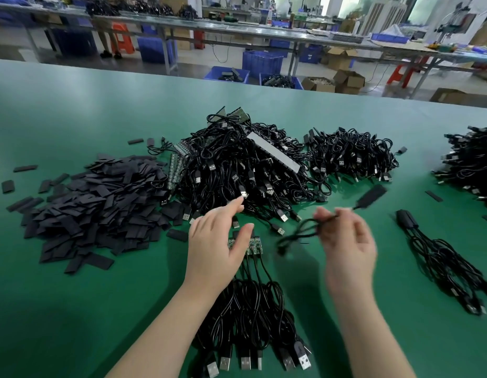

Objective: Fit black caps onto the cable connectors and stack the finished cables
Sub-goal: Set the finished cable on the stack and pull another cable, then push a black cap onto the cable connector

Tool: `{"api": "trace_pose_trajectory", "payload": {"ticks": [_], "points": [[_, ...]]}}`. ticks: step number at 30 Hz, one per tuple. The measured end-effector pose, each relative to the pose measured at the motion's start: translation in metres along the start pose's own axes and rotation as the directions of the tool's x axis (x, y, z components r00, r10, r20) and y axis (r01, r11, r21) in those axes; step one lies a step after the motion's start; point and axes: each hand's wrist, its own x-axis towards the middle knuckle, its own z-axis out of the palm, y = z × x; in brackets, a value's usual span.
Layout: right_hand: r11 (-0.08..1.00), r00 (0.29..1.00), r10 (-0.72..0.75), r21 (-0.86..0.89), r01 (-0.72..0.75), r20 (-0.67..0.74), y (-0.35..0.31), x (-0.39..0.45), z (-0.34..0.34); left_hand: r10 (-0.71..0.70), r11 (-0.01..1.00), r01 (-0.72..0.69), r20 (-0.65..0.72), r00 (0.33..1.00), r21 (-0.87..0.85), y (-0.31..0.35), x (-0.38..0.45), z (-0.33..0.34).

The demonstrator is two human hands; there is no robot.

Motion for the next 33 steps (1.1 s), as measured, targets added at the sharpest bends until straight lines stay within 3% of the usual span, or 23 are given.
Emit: {"api": "trace_pose_trajectory", "payload": {"ticks": [1, 3, 4, 6, 7, 9, 12, 14, 16, 18, 20, 22, 25, 29, 33], "points": [[0.997, 0.995, -0.072, -0.030, 0.071, -0.065, -0.012, 0.009, -0.012, -0.022, 1.000, 0.022, 0.007, 1.000, -0.011, 0.000, 0.000, 0.000], [0.904, 0.956, -0.274, -0.369, 0.218, -0.108, -0.032, 0.028, -0.039, -0.041, 0.999, 0.042, 0.037, 0.998, -0.017, 0.000, 0.001, 0.001], [0.758, 0.936, -0.344, -0.610, 0.231, -0.073, -0.037, 0.039, -0.051, -0.041, 0.999, 0.041, 0.047, 0.998, -0.015, 0.000, 0.001, 0.002], [0.320, 0.942, -0.337, -0.941, 0.109, -0.005, -0.035, 0.064, -0.075, -0.038, 0.999, 0.038, 0.066, 0.997, -0.003, -0.001, 0.001, 0.004], [0.145, 0.957, -0.289, -0.989, 0.040, -0.004, -0.031, 0.075, -0.085, -0.038, 0.999, 0.037, 0.078, 0.996, 0.009, -0.001, 0.001, 0.005], [-0.096, 0.981, -0.192, -0.995, -0.024, -0.005, -0.022, 0.093, -0.101, -0.048, 0.998, 0.045, 0.092, 0.995, 0.041, -0.004, 0.000, 0.005], [-0.289, 0.990, -0.141, -0.957, -0.039, 0.002, -0.018, 0.107, -0.121, -0.096, 0.993, 0.088, 0.099, 0.990, 0.083, -0.005, 0.000, 0.005], [-0.418, 0.981, -0.195, -0.905, -0.077, 0.007, -0.022, 0.107, -0.122, -0.128, 0.986, 0.113, 0.124, 0.984, 0.124, -0.006, 0.001, 0.007], [-0.398, 0.954, -0.286, -0.917, -0.033, 0.090, -0.027, 0.099, -0.108, -0.147, 0.979, 0.118, 0.177, 0.973, 0.165, -0.008, 0.001, 0.009], [-0.279, 0.937, -0.270, -0.949, 0.145, 0.223, -0.026, 0.078, -0.077, -0.167, 0.974, 0.125, 0.222, 0.961, 0.191, -0.010, 0.001, 0.010], [-0.026, 0.960, -0.056, -0.961, 0.275, 0.276, -0.020, 0.049, -0.041, -0.181, 0.972, 0.136, 0.239, 0.954, 0.193, -0.011, 0.001, 0.010], [0.196, 0.920, 0.224, -0.940, 0.280, 0.321, -0.008, 0.017, -0.010, -0.184, 0.975, 0.146, 0.235, 0.955, 0.169, -0.010, 0.001, 0.010], [0.262, 0.832, 0.360, -0.902, 0.344, 0.422, 0.017, -0.009, 0.022, -0.193, 0.977, 0.165, 0.225, 0.955, 0.136, -0.010, 0.001, 0.010], [0.326, 0.832, 0.419, -0.915, 0.237, 0.364, 0.036, -0.010, 0.038, -0.208, 0.972, 0.174, 0.230, 0.951, 0.158, -0.013, 0.001, 0.011], [0.604, 0.866, 0.414, -0.797, -0.030, 0.280, 0.036, -0.001, 0.043, -0.201, 0.968, 0.167, 0.186, 0.962, 0.185, -0.013, 0.002, 0.011]]}}
